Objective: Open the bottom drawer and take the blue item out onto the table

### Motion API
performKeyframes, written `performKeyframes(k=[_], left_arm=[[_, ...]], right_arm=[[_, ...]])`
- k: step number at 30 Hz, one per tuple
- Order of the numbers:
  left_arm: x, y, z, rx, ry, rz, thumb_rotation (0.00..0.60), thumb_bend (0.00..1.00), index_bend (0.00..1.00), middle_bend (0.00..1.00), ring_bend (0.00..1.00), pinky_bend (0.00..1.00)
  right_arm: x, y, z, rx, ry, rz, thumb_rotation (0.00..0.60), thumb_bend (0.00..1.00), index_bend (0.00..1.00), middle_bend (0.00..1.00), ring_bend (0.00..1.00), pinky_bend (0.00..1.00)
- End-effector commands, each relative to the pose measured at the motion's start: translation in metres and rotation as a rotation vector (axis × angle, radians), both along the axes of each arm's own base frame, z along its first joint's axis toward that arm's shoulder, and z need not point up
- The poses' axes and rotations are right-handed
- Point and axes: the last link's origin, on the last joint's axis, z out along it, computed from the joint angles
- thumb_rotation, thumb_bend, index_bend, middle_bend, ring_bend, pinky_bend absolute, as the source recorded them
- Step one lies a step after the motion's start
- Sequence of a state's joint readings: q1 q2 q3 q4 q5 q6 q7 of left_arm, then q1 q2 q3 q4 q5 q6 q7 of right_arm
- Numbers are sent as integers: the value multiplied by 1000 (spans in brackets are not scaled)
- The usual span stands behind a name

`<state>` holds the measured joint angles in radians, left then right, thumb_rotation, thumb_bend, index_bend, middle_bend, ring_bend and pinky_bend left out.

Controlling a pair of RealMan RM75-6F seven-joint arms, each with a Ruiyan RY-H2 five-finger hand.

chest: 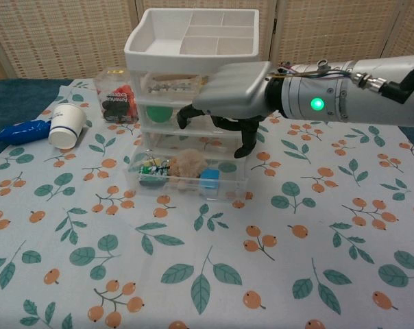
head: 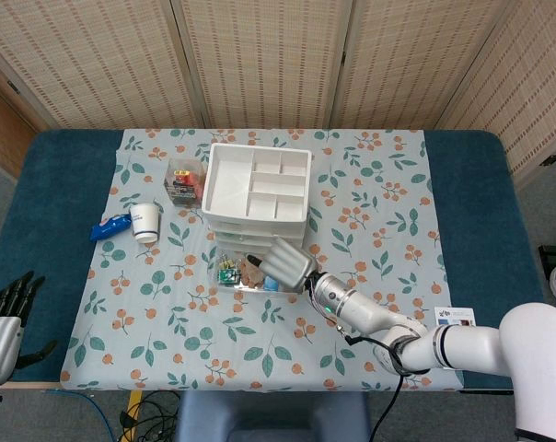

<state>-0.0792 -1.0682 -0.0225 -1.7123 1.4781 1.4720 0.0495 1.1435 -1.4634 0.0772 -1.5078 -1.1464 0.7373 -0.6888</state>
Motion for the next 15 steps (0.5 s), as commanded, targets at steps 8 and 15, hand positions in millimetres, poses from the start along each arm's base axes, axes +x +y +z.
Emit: performKeyframes(k=[8,15], left_arm=[[-3,-2,2,5,1,16,600,176,36,0,34,93],[-6,-4,2,5,1,24,600,176,36,0,33,92]], right_arm=[[10,-7,-23,14,31,46,600,52,222,846,979,1000],[15,-13,-35,13,27,37,600,2,235,846,979,1000]])
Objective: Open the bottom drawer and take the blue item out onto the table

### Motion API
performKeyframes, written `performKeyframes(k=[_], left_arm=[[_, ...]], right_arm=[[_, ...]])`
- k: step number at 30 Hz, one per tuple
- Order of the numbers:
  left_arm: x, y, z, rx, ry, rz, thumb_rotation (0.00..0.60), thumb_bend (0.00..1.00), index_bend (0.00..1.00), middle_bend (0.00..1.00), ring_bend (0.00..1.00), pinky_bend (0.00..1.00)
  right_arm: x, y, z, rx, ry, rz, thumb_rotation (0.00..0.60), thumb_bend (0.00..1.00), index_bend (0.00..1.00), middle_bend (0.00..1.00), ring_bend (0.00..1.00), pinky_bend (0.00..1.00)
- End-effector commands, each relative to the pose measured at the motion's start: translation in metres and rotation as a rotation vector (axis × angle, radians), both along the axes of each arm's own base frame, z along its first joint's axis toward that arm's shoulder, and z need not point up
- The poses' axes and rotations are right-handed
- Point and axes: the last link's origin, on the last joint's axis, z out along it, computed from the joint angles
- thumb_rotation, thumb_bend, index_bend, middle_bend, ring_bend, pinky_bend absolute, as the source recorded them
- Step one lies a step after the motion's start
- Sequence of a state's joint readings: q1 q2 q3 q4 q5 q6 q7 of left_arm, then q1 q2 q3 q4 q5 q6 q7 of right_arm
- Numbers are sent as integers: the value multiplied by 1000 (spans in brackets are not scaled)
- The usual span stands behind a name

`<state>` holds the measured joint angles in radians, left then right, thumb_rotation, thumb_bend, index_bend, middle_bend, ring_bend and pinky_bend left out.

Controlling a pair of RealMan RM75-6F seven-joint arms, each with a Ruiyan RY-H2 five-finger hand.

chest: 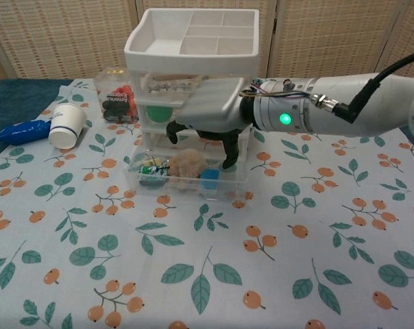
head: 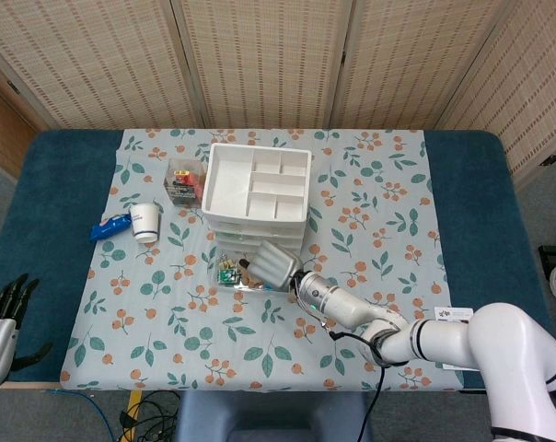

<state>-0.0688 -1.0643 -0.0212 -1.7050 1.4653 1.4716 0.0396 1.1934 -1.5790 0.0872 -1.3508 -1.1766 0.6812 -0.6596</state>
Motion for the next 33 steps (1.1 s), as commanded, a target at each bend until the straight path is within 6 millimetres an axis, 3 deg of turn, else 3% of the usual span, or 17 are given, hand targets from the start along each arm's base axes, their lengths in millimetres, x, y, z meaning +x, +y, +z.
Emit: performKeyframes(k=[1,13,18,33], left_arm=[[-1,0,0,1,-1,1,600,176,36,0,34,92],[-2,0,-1,-5,0,1,600,176,36,0,34,92],[-5,-1,-1,-5,4,12,600,176,36,0,34,92],[-5,1,-5,-15,6,7,600,176,36,0,34,92]], right_arm=[[3,-2,-6,1,-10,-8,600,2,239,845,980,1000],[7,-8,-22,-9,-31,-36,600,16,275,843,983,1000],[6,-7,-21,2,-40,-48,600,124,327,843,983,1000],[-10,1,6,59,6,-131,600,422,327,843,983,1000]])
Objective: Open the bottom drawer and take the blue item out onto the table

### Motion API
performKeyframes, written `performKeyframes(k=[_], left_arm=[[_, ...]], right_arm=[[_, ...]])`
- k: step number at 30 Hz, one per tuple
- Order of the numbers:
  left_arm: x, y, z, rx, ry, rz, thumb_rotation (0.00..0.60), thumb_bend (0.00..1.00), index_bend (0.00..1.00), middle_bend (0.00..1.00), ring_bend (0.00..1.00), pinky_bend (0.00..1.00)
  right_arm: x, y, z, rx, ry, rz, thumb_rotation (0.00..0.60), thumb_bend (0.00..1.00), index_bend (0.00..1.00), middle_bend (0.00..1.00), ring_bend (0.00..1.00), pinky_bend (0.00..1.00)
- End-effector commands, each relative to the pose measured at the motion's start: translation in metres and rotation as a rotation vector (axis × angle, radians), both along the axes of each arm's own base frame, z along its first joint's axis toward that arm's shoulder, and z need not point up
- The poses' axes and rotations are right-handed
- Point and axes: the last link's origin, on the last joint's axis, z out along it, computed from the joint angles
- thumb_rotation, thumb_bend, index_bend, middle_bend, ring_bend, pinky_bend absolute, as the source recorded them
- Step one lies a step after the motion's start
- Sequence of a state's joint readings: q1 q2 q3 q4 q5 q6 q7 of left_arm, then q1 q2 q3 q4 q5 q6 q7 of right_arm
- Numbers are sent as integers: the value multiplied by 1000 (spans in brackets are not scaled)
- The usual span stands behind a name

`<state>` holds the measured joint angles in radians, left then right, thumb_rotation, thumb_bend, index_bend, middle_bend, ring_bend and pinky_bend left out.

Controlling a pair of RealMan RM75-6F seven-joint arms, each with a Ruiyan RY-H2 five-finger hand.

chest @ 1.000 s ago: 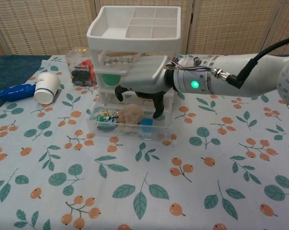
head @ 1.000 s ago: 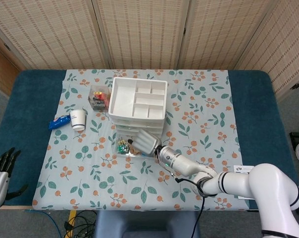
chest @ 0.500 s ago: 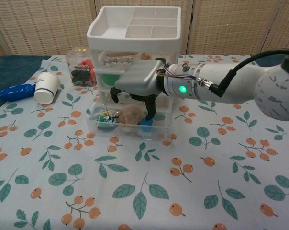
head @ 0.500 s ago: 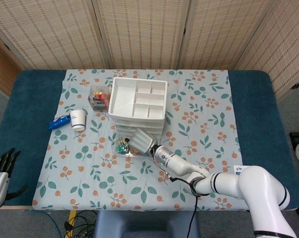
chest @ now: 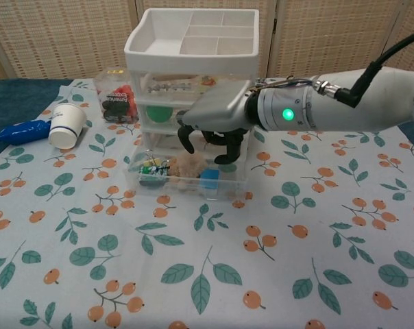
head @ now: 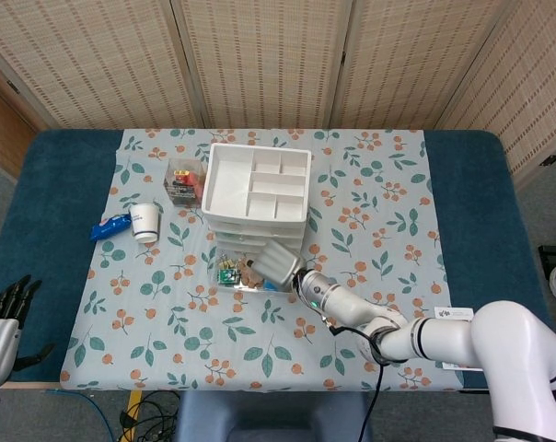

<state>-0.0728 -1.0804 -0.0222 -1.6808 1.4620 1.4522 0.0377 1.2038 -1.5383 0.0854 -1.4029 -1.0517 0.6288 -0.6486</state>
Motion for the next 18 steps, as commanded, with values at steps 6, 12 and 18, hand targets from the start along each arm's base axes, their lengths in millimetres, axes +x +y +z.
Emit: performKeyframes(k=[6,12,18], left_arm=[[-1,-1,-1,-2,-2,4,600,176,37,0,34,92],[-3,-2,0,3,-1,9,600,175,36,0,34,92],[-5,-3,0,2,-4,11,600,176,36,0,34,91]], right_arm=[[-9,5,-7,21,33,-30,600,467,327,842,983,1000],[-10,5,-19,26,49,-45,600,521,327,840,983,1000],[-5,0,-26,16,48,-74,600,561,327,837,983,1000]])
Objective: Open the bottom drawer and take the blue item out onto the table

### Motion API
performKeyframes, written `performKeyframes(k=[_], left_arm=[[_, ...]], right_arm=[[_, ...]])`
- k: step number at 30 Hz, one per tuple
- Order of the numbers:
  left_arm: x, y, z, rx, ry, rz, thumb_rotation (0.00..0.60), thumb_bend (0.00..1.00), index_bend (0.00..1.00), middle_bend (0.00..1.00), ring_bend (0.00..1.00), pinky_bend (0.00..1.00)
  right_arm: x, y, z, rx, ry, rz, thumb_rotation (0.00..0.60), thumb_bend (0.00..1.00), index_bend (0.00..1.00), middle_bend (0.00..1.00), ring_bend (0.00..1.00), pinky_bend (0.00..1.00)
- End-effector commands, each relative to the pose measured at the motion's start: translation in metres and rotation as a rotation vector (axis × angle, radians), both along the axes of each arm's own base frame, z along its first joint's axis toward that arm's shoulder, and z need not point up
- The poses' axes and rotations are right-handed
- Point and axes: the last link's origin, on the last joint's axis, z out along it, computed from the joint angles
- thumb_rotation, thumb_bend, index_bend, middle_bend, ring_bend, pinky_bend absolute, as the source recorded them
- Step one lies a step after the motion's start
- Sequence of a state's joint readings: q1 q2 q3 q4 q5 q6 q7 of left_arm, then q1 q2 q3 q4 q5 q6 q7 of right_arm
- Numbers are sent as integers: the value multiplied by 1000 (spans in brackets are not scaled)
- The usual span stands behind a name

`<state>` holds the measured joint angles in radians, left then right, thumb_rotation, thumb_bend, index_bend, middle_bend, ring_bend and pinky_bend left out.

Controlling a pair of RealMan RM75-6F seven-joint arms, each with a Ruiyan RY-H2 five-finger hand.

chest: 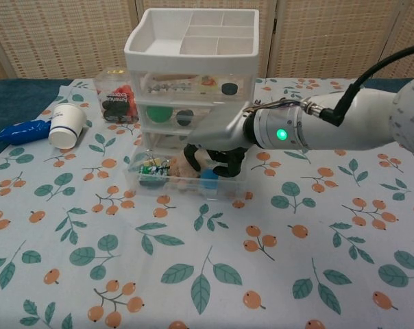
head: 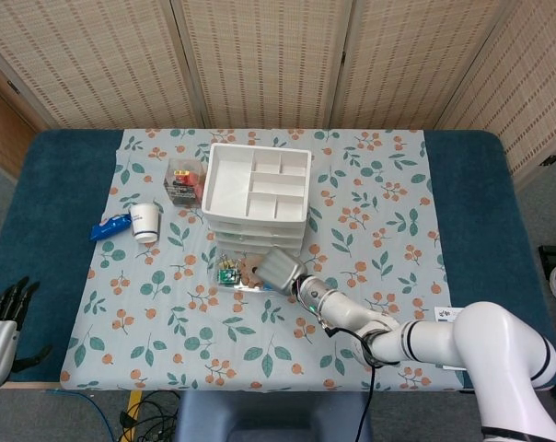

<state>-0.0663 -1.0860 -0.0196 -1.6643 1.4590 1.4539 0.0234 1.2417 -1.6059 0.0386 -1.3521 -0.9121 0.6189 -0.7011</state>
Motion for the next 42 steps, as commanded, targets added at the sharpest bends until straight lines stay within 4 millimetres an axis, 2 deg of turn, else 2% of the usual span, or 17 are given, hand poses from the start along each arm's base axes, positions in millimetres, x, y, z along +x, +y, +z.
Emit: performKeyframes(k=[1,11,22,25,30,33,36,42], left_arm=[[0,0,0,0,0,1,600,175,36,0,34,91],[-2,-1,0,1,0,4,600,176,36,0,33,91],[-4,-1,1,3,0,11,600,176,36,0,34,90],[-5,-1,1,2,0,13,600,176,36,0,34,90],[-3,0,-2,-1,-7,4,600,176,36,0,34,90],[-3,0,-3,-5,-7,4,600,176,36,0,34,89],[-3,0,-3,-4,-9,1,600,176,36,0,34,89],[-3,0,-2,-2,-9,7,600,176,36,0,33,88]], right_arm=[[4,-3,-3,-8,-1,-13,600,570,327,837,983,1000],[17,-17,-9,-40,-4,-59,600,640,292,837,983,1000],[35,-19,-17,-47,-30,-58,600,621,264,837,983,1000],[33,-17,-10,-48,-29,-37,600,560,264,837,983,1000],[26,-13,-3,-35,-23,-9,600,292,264,840,983,1000],[21,-11,-3,-38,-22,5,600,190,264,843,984,1000],[18,-11,-5,-39,-27,12,600,150,264,845,985,1000],[15,-7,-6,-16,-26,40,600,149,293,848,989,1000]])
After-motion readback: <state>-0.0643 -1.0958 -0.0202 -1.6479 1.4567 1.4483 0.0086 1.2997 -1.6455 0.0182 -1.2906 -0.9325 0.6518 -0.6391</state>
